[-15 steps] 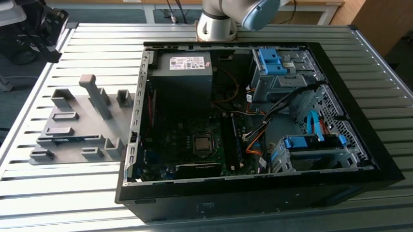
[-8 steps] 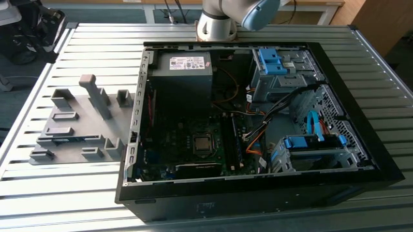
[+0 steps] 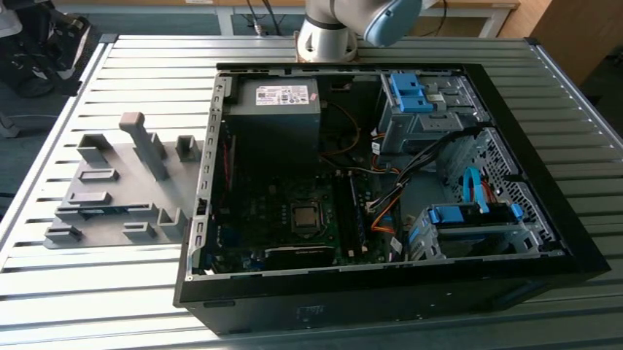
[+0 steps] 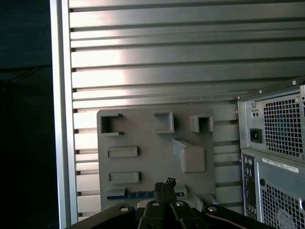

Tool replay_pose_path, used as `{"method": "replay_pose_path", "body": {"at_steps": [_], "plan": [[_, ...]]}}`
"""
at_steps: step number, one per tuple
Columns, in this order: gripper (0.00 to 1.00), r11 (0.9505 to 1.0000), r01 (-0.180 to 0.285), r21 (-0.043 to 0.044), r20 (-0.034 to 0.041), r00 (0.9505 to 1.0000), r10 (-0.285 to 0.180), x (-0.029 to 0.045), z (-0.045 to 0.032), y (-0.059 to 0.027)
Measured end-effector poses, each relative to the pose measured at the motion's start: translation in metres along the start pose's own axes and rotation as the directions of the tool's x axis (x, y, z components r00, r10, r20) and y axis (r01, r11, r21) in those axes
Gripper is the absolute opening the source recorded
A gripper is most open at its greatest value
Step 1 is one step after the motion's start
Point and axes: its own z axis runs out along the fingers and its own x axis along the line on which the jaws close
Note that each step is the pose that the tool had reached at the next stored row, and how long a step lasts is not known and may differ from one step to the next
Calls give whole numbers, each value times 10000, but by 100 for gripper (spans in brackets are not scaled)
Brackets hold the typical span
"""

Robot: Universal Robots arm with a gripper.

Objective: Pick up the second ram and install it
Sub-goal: 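Reach for the second ram, then pick up the second ram and move it above second insertion slot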

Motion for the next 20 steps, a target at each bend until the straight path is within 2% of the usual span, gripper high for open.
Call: {"method": "replay_pose_path", "body": {"at_steps": [12,20], "plan": [[11,10000,-1,1,-1,10000,1,163,9,-13],[11,10000,0,0,-2,10000,0,179,10,-14]]}}
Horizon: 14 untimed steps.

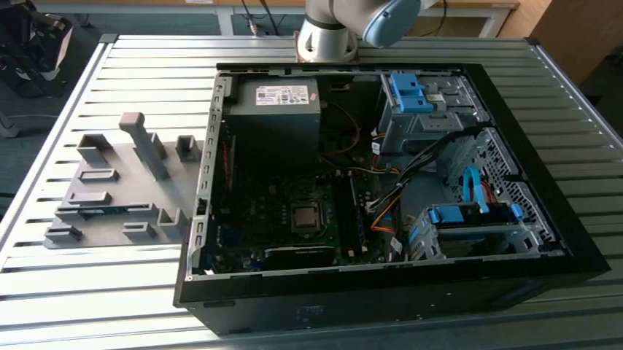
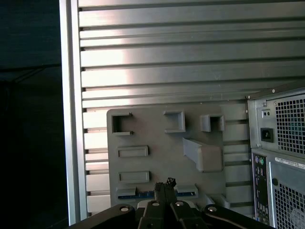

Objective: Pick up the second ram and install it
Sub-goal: 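Pick up the second ram and move it above second insertion slot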

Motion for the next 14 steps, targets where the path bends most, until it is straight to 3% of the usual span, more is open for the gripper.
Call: {"method": "replay_pose_path", "body": {"at_steps": [10,14], "plan": [[11,10000,89,0,-5,10000,-89,2,0,-3],[11,9998,141,107,1,9999,-141,1,0,-5]]}}
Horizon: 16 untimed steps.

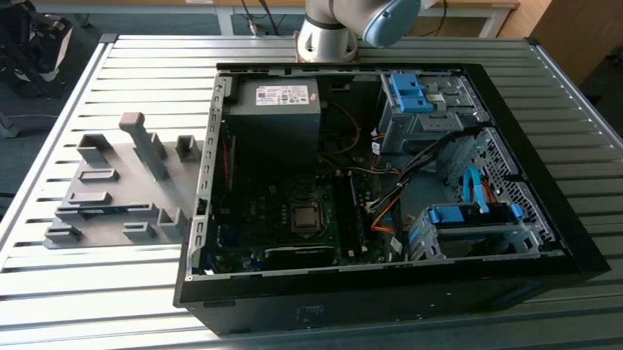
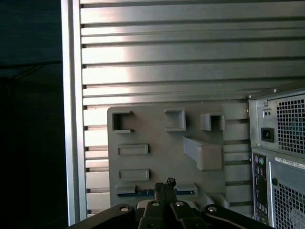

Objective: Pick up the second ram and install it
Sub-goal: 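Pick up the second ram and move it above second insertion slot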

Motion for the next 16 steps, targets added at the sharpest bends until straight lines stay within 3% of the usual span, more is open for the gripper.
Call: {"method": "replay_pose_path", "body": {"at_steps": [5,16], "plan": [[11,9999,86,92,1,10000,-86,0,-1,-10],[11,9961,882,82,-24,9961,-882,5,4,-40]]}}
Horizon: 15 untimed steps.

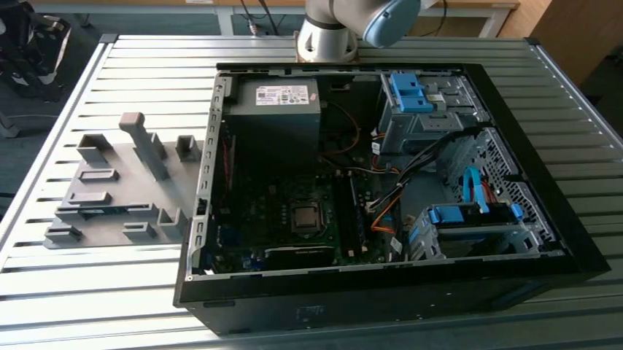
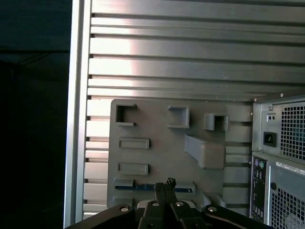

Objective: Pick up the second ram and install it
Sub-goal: 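Pick up the second ram and move it above second insertion slot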

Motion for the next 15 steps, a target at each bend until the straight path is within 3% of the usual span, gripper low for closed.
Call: {"method": "replay_pose_path", "body": {"at_steps": [15], "plan": [[11,9941,1089,-20,-25,9941,-1089,1,4,-11]]}}
